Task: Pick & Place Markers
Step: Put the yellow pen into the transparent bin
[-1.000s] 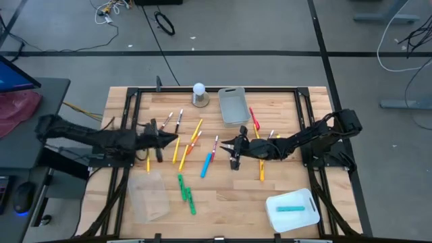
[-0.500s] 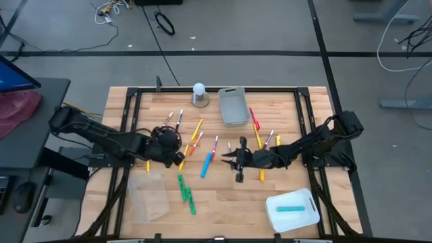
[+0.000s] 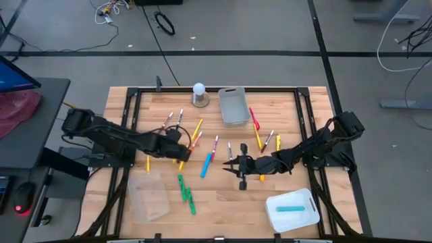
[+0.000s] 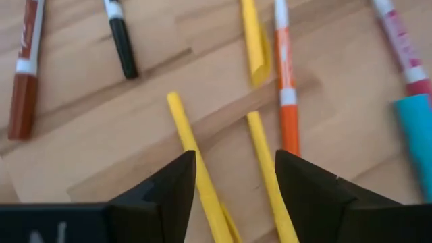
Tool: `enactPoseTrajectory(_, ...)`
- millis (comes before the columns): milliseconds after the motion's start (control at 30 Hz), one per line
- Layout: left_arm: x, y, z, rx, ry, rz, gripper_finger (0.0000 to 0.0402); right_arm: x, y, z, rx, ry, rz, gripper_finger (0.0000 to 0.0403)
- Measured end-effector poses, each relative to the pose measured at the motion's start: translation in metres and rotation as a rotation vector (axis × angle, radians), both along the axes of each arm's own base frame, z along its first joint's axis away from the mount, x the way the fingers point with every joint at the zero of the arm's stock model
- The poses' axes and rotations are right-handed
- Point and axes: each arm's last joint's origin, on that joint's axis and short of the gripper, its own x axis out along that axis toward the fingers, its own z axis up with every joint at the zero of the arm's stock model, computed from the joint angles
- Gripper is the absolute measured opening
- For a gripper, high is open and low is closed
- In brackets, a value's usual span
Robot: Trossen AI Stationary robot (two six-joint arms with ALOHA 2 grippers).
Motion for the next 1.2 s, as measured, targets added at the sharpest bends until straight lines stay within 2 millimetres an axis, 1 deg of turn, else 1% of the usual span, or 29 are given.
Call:
enactPoseTrajectory(200,0.004,-0.006,-0.019,0.007,0.043,0.062,0.0196,0.0,0.0,0.0,-0.011,0.001,0.002,0.0089)
enactPoseTrajectory(467,0.004,-0.008,-0.04,-0.042,0.13,0.074,0.0165,0.0,0.0,0.0,-0.015,0.001,0.003,0.0089)
enactPoseTrajectory(733,-0.007,-0.006,-0.052,-0.049,0.117,0.097,0.011,0.0,0.0,0.001,-0.013,-0.004,0.003,0.0089)
enactPoseTrajectory(900,-0.01,-0.005,-0.055,-0.027,0.115,0.098,0.0063,0.001,0.0,0.001,-0.01,-0.012,0.003,0.0089)
enactPoseTrajectory(1000,-0.01,-0.005,-0.055,-0.01,0.121,0.086,0.0042,0.001,0.0,0.002,-0.009,-0.016,0.003,0.0089)
enactPoseTrajectory(1133,-0.011,-0.004,-0.054,0.003,0.118,0.078,0.0039,0.001,0.0,0.002,-0.008,-0.018,0.003,0.0089)
enactPoseTrajectory(1200,-0.011,-0.004,-0.05,0.001,0.105,0.068,0.0045,0.001,0.0,0.002,-0.009,-0.018,0.003,0.0089)
